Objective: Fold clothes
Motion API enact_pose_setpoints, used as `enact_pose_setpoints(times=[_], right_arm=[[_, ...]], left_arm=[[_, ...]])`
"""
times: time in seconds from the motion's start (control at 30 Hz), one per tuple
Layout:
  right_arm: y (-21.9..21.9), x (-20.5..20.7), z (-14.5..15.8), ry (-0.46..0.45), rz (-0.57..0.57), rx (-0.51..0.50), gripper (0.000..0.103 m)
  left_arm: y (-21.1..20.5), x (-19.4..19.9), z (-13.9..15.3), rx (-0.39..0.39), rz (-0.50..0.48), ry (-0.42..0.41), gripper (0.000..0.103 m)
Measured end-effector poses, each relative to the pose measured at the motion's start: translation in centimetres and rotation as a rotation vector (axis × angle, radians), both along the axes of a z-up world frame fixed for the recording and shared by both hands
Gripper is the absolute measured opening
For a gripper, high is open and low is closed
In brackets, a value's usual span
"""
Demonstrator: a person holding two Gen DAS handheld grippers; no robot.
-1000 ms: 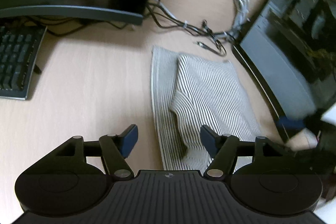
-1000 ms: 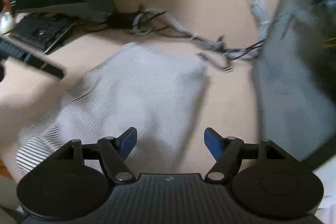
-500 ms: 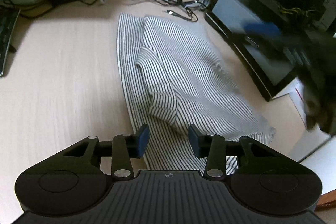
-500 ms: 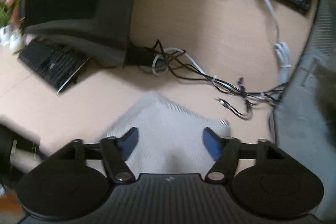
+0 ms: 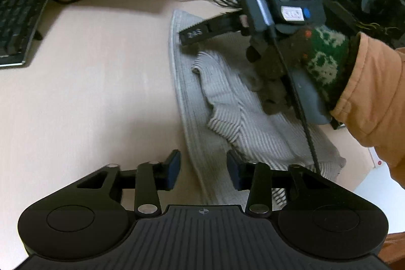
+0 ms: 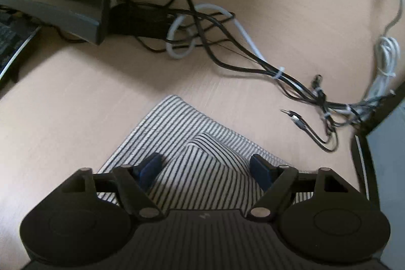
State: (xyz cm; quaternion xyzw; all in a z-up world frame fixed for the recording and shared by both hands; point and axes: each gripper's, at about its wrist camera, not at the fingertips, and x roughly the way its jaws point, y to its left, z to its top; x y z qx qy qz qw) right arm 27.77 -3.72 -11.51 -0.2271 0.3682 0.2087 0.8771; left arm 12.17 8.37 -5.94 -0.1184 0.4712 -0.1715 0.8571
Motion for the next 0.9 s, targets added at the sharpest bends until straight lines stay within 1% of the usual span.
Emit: enact_pose_setpoints(times=[0.03, 0.07, 0.2, 0.33, 0.4, 0.43, 0.47, 0.5, 0.53, 0.57, 0.6, 0.67, 0.7, 0.77, 0.83, 0.87, 0.9], right_arm=[[-0.4, 0.0, 0.3, -0.001, -0.003, 0.005, 0.021], [-1.0, 0.1, 0.7, -0.005, -0.009, 0.018, 0.015], [-3.6, 0.4, 3.6, -0.038, -0.028, 0.090, 0.013], [-5.1, 2.0, 6.7, -0.082, -0.068, 0.151, 0.012], [-5.2, 3.3, 7.0, -0.090, -0.083, 0.171, 0.012], [-5.1, 4.1, 6.7, -0.075, -0.084, 0.188, 0.013], [-5.1, 5.0, 6.2, -0.034, -0.078, 0.218, 0.017], [-5.1, 5.6, 5.4, 0.006, -0.082, 0.243, 0.021], [-5.2, 6.1, 4.6, 0.038, -0.093, 0.259, 0.030], [-5.3, 6.6, 3.8, 0.070, -0.104, 0.275, 0.031], [-5.6, 6.6, 3.7, 0.065, -0.112, 0.285, 0.032], [-6.9, 4.9, 5.2, 0.013, -0.106, 0.324, 0.036], [-7.8, 3.3, 6.2, -0.027, -0.079, 0.326, 0.037], [-9.4, -0.6, 8.5, -0.121, -0.003, 0.305, 0.046], [-11.1, -4.7, 9.8, -0.208, 0.074, 0.264, 0.049], [-12.0, -6.6, 10.2, -0.216, 0.111, 0.254, 0.049], [-12.9, -8.0, 10.3, -0.186, 0.143, 0.255, 0.049]], left_arm=[[0.0, 0.1, -0.1, 0.001, -0.011, 0.000, 0.035], [0.0, 0.3, -0.2, 0.001, -0.022, 0.001, 0.035], [-0.7, 1.0, -0.9, -0.011, -0.070, 0.015, 0.030], [-1.9, 1.3, -1.0, 0.021, -0.131, -0.002, 0.030], [-2.3, 1.3, -0.9, 0.037, -0.158, -0.006, 0.027], [-2.5, 1.3, -0.9, 0.045, -0.169, -0.007, 0.027], [-2.7, 1.3, -0.8, 0.050, -0.178, -0.008, 0.027], [-2.8, 1.2, -0.8, 0.055, -0.182, -0.009, 0.027], [-2.9, 1.2, -0.8, 0.060, -0.187, -0.010, 0.027], [-2.8, 1.2, -0.7, 0.057, -0.186, -0.007, 0.027], [-2.7, 1.1, -0.7, 0.053, -0.185, -0.003, 0.027], [-1.9, 1.0, -0.5, 0.032, -0.168, -0.002, 0.030], [-1.4, 1.0, -0.3, 0.022, -0.159, -0.005, 0.031], [-0.3, 1.0, 0.3, 0.011, -0.138, -0.021, 0.033], [0.7, 1.3, 0.9, 0.008, -0.112, -0.044, 0.035], [1.1, 1.6, 1.2, 0.007, -0.098, -0.053, 0.036], [1.4, 1.8, 1.5, 0.007, -0.088, -0.061, 0.038]])
